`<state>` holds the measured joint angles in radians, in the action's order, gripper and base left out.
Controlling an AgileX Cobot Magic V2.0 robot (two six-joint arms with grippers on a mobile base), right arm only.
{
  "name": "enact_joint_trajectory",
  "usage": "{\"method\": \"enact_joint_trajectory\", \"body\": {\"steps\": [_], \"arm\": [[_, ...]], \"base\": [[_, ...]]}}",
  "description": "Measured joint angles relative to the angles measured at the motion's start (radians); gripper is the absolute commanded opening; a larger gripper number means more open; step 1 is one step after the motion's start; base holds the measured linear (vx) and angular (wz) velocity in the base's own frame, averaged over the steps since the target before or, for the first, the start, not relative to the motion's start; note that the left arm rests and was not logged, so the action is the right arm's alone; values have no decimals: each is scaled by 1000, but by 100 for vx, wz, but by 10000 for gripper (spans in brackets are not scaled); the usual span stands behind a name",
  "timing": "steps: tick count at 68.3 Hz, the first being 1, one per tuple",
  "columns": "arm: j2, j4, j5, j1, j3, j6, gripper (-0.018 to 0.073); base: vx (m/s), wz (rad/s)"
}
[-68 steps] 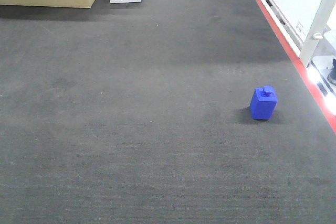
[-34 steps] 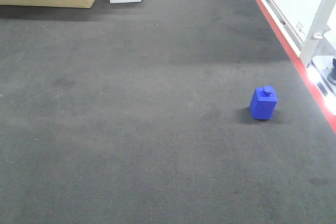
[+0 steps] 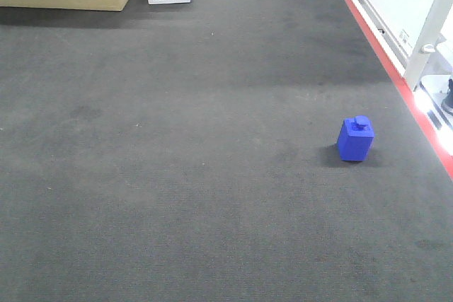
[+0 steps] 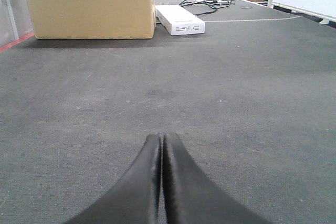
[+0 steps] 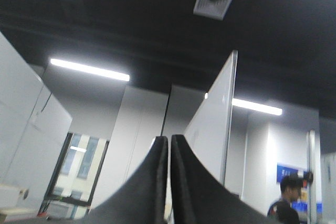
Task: Pour parts from conveyor to right shelf
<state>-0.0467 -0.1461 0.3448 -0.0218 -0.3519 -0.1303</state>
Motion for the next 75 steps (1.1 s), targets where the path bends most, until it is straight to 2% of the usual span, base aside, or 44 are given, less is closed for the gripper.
{"method": "enact_joint_trajectory", "body": {"steps": [10, 20, 27, 36, 50, 55, 62, 75], "arm": [[-151, -5, -123, 0, -197, 50, -6], [-327, 6, -392, 0, -376, 63, 3], [-451, 9, -550, 0, -447, 66, 43], [-587, 40, -675, 0, -472, 66, 183], [-728, 86, -810, 0, -472, 67, 563], [-759, 90, -840, 0, -472, 67, 652], [-795, 90, -848, 0, -472, 67, 706], [-855, 102, -835, 0, -472, 66, 696]], "base": [[0, 0], [0, 0], [0, 0], [0, 0], [0, 0], [0, 0], [0, 0], [0, 0]]}}
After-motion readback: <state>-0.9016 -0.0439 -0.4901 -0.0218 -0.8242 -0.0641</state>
